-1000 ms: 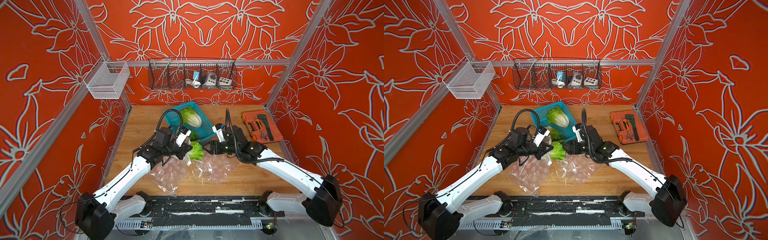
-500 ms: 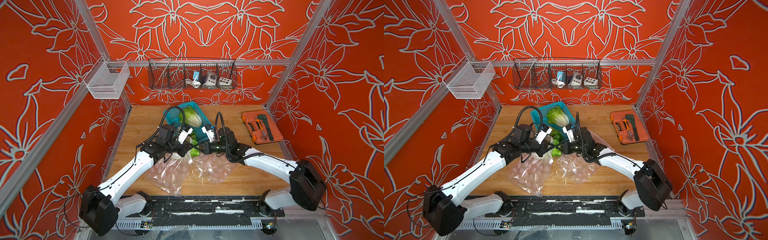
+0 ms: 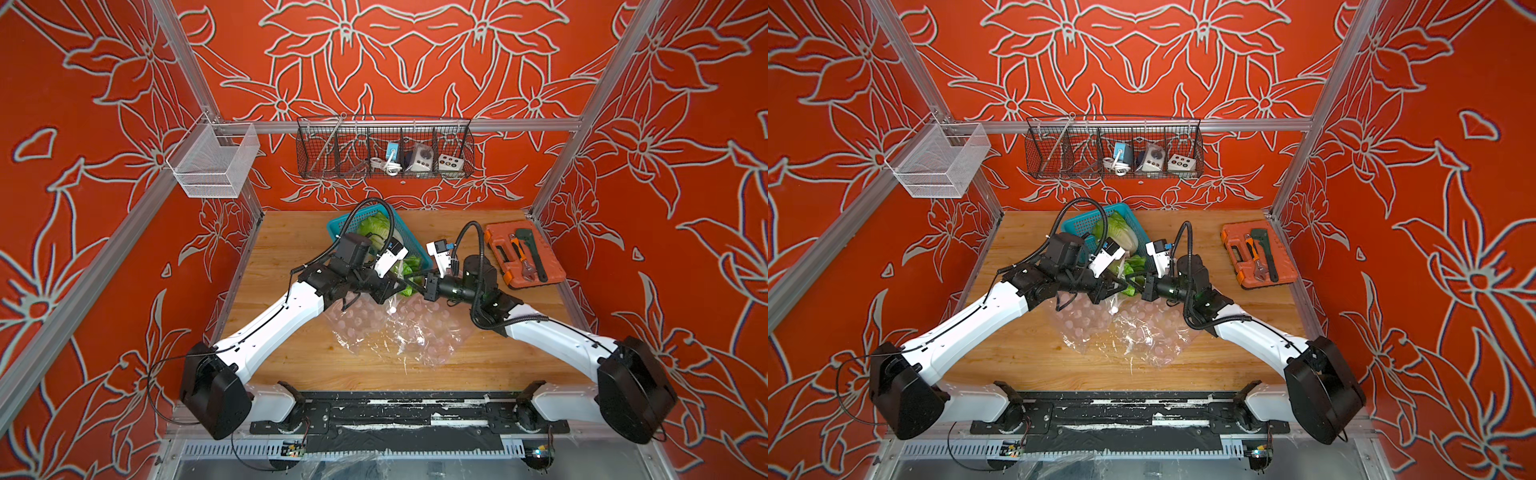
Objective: Put the chinese cabbages into a zipper bag and zip it
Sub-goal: Adjust the Chinese cabbage in the zipper food storage bag.
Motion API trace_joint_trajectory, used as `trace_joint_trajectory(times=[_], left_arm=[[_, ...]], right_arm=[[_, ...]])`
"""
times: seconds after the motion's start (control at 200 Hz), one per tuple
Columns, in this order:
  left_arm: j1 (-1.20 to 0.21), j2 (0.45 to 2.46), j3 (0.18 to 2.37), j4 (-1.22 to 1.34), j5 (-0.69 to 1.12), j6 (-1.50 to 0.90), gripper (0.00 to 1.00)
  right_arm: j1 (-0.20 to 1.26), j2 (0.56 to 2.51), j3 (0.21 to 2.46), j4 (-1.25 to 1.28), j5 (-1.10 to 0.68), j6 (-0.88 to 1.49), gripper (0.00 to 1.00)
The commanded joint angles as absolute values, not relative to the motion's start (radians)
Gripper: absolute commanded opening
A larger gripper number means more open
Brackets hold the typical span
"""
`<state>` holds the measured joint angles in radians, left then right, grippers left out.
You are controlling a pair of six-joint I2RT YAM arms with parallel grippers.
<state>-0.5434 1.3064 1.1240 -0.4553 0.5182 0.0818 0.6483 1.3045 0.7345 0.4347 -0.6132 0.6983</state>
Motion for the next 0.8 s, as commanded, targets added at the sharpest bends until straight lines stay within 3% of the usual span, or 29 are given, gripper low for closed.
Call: trace_joint_trajectory(times=[0.0,0.12,0.265,0.41,0.53,0.686,0.796], left_arm=[[-0.545,1.223,1.065,-0.526,0.441,0.063,0.26],[-0.542,1.213,1.099,-0.567,0.332,0.004,0.42],[-0.544,1.271,1.227,-0.572,0.285,-0.092,0.55],[-0.567,1.347,1.309,-0.559,0.233,-0.124,0.57],[-0.58,1.41,1.358,-0.579,0.204,-0.121,0.53],[-0.607,1.457,1.393,-0.614,0.176,-0.108,0.4],[-0.615,1.465,1.41,-0.65,0.156,-0.096,0.16]], right_arm=[[0.656,1.319,0.699,0.507,-0.621,0.713,0.0],[0.672,1.343,0.689,0.546,-0.611,0.734,0.0],[0.684,1.333,0.695,0.521,-0.594,0.722,0.0],[0.692,1.323,0.697,0.513,-0.591,0.725,0.0],[0.701,1.321,0.693,0.514,-0.588,0.729,0.0],[0.706,1.325,0.693,0.522,-0.589,0.737,0.0],[0.706,1.327,0.694,0.516,-0.586,0.739,0.0]])
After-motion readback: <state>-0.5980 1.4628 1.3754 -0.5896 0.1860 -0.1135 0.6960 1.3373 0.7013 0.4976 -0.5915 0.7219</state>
